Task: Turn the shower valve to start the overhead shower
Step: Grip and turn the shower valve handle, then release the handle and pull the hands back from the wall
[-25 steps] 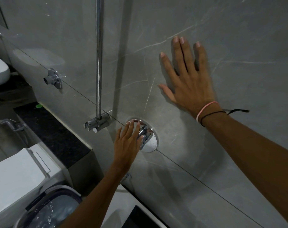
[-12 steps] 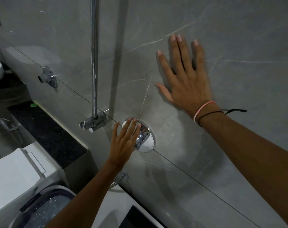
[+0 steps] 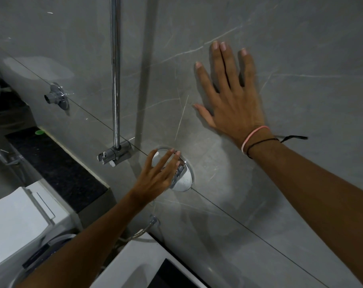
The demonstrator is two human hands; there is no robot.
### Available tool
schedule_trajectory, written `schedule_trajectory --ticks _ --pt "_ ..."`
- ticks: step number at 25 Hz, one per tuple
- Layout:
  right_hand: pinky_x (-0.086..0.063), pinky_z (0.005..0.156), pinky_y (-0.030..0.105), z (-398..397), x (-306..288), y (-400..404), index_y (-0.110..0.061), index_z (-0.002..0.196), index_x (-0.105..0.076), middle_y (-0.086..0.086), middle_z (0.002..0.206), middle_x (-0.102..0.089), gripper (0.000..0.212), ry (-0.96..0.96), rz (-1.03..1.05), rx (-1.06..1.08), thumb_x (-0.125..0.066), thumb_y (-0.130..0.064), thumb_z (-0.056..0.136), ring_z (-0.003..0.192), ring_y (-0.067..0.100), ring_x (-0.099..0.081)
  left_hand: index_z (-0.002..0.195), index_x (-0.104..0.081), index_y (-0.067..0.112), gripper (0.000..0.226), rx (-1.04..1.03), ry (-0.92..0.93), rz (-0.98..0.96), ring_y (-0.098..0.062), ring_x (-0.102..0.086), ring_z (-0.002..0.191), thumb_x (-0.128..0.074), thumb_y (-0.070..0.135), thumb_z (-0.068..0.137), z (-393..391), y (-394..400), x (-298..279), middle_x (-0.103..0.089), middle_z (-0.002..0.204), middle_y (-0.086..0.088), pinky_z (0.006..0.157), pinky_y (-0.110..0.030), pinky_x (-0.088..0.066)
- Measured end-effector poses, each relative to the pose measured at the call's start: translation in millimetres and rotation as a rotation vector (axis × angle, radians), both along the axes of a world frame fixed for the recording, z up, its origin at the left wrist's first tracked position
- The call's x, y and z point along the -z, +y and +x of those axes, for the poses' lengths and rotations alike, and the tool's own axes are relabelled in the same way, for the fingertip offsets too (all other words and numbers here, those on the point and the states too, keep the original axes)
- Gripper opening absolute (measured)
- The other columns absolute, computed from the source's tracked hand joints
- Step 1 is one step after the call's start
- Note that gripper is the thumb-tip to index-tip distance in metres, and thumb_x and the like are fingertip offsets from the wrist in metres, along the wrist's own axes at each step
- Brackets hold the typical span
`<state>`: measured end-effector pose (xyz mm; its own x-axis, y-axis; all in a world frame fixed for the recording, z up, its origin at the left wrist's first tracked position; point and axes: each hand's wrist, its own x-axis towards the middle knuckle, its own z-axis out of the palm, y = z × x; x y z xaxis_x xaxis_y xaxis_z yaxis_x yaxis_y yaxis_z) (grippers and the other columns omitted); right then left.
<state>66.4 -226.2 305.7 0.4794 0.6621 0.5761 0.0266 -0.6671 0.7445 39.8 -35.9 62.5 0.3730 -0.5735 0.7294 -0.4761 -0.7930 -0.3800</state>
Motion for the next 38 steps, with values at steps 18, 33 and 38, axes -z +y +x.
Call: schedule_trajectory --ticks 18,33,38 --pt "-0.003 0.128 0.06 -7 -3 5 -0.012 0.172 -0.008 0.029 0.174 -0.006 0.087 0.005 -0.025 0.053 -0.031 -0.064 0.106 0.163 0.043 -0.009 0.154 -0.034 0.022 0.094 -0.291 0.47 -0.194 -0.04 -0.021 0.151 -0.035 0.083 0.083 -41 5 -34 -0.022 0.164 -0.02 0.114 -0.073 -0.019" --pt "-0.014 0.128 0.066 -76 -16 25 -0.011 0.167 -0.032 0.032 0.171 -0.018 0.087 0.187 0.138 -0.042 -0.055 -0.06 0.099 0.16 0.045 -0.02 0.155 -0.033 0.025 0.091 -0.536 0.511 -0.172 -0.041 -0.029 0.148 -0.026 0.081 0.083 -137 53 -107 -0.024 0.164 -0.021 0.114 -0.073 -0.022" --pt "-0.002 0.127 0.065 -102 -48 65 -0.013 0.171 -0.022 0.031 0.173 -0.01 0.09 0.168 0.185 -0.082 -0.047 -0.065 0.101 0.162 0.044 -0.01 0.158 -0.017 0.027 0.093 -0.66 0.428 -0.135 -0.037 -0.014 0.154 -0.01 0.083 0.084 -174 104 -164 -0.009 0.168 -0.017 0.116 -0.073 -0.015"
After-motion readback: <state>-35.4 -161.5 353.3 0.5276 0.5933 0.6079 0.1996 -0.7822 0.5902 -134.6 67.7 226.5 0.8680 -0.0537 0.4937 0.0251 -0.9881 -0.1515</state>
